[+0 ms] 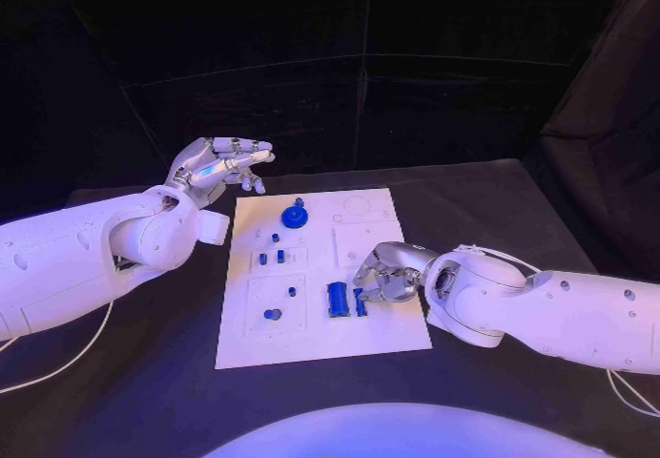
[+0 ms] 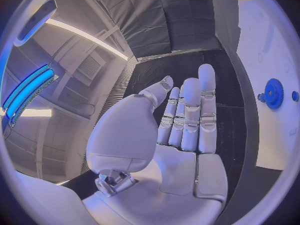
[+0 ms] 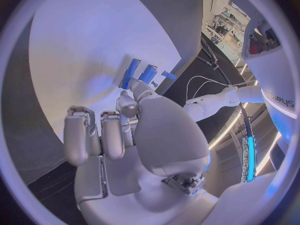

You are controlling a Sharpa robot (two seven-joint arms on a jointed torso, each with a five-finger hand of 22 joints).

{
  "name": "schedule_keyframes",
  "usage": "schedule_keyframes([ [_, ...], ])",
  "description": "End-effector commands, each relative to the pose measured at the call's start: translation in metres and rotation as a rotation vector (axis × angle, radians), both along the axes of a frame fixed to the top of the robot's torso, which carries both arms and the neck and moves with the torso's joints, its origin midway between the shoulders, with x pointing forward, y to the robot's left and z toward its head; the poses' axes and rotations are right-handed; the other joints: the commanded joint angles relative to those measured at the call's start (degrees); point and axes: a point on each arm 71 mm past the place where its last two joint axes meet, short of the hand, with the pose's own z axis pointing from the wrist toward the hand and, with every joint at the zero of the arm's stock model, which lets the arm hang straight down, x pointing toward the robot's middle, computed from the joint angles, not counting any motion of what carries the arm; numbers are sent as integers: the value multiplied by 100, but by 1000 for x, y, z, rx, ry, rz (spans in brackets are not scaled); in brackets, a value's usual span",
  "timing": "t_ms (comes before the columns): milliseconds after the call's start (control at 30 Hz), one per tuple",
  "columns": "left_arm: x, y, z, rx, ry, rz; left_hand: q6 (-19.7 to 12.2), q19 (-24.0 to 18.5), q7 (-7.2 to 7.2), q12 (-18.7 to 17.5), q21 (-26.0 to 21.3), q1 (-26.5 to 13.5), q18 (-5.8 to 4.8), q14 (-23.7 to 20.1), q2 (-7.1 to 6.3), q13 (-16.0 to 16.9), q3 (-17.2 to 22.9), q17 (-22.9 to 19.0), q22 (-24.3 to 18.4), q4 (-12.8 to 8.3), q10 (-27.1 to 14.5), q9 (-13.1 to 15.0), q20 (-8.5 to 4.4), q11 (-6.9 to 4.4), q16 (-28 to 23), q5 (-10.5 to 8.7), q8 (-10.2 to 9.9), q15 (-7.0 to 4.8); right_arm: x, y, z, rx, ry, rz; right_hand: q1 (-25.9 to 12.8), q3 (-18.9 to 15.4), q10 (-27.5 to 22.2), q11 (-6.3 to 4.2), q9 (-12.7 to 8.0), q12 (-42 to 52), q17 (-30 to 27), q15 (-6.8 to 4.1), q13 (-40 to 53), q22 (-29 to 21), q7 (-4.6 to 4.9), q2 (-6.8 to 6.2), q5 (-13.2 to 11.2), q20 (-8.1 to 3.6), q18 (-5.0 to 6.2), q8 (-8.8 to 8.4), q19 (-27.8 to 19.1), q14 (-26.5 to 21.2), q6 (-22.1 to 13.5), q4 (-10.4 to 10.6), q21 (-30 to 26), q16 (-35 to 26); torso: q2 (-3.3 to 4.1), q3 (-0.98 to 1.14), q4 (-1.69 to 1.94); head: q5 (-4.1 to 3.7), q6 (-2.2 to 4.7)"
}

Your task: Assemble the parts on the task board

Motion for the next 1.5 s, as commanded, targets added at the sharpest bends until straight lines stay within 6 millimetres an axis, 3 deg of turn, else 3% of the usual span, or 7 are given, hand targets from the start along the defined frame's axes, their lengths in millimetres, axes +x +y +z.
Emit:
schedule_keyframes([
  [33, 0, 0, 1, -4, -5, 2, -52, 14, -8, 30, -19, 35, 82, -37, 25, -2, -10, -10, -8, -8, -39, -1, 16, 16, 19, 31, 23, -12, 3, -1, 3, 14, -48, -22, -11, 35, -13, 4, -74, 19, 459, 22, -4, 604, -9, -58, -192, 44, -37, -12, 138, 390, -187, -8, -17, -30, 2, -3, 5, -4, 5],
  [267, 0, 0, 1, -4, -4, 1, -52, 14, -8, 30, -19, 35, 82, -37, 25, -2, -10, -10, -8, -8, -39, -1, 16, 16, 19, 31, 23, -12, 6, -1, 2, 9, -58, -23, -21, 65, -21, -1, -147, 46, 458, 17, 0, 602, -18, -88, -583, 43, -36, 29, 135, 389, -246, -44, -19, -31, 0, 1, 6, 7, 4],
  [567, 0, 0, 1, -4, -2, -1, -52, 14, -8, 30, -19, 35, 82, -37, 25, -2, -10, -10, -8, -8, -39, -1, 16, 16, 19, 31, 23, -12, 4, 1, -5, -6, -43, -14, -78, 64, -14, 16, -130, 111, 460, 33, 26, 608, 2, -87, -828, 56, -37, 222, 136, 389, 149, -58, -17, -30, 3, 4, 4, 20, -17],
  [967, 1, 0, 1, -4, -1, -2, -52, 14, -8, 30, -19, 35, 82, -37, 25, -2, -10, -10, -8, -8, -39, -1, 16, 16, 19, 31, 23, -12, 3, 2, -12, -41, -46, -32, -107, 63, 29, -183, -7, 204, 470, -119, 74, 624, -253, -55, -836, -64, -39, 703, 147, 392, 878, -76, -7, -26, 4, 4, 0, 32, -47],
  [1167, 1, 0, 1, -4, -1, -1, -52, 14, -8, 30, -19, 35, 82, -37, 25, -2, -10, -10, -8, -8, -39, -1, 16, 16, 19, 31, 23, -12, 4, -1, -7, 15, -100, -56, -174, 27, 43, -183, -16, 216, 466, -131, 80, 622, -244, -80, -851, -86, -39, 702, 147, 391, 828, -47, -9, -30, -5, 3, -8, 28, -36],
  [1333, 1, 0, 1, -4, -2, -2, -52, 14, -8, 30, -19, 35, 82, -37, 25, -2, -10, -10, -8, -8, -39, -1, 16, 16, 19, 31, 23, -12, 6, -6, -2, 169, -120, -81, -393, -116, -8, -86, -117, 121, 395, -68, 3, 533, -117, -157, -759, -64, -21, 516, 103, 376, 386, 80, -73, -76, -13, 2, -4, 10, 3],
  [1500, 2, 0, 1, -4, -4, 0, -56, 20, -3, 40, -21, 50, 81, -37, 31, -2, -15, -16, -11, -16, -44, -1, 15, 20, 24, 30, 26, -11, 10, -14, 0, 311, -88, -115, -464, -257, -136, -32, -160, -51, 199, -18, -126, 346, -66, -209, -740, -17, 25, 463, 2, 326, 180, 135, -214, -209, -39, -6, -10, 9, 66],
])
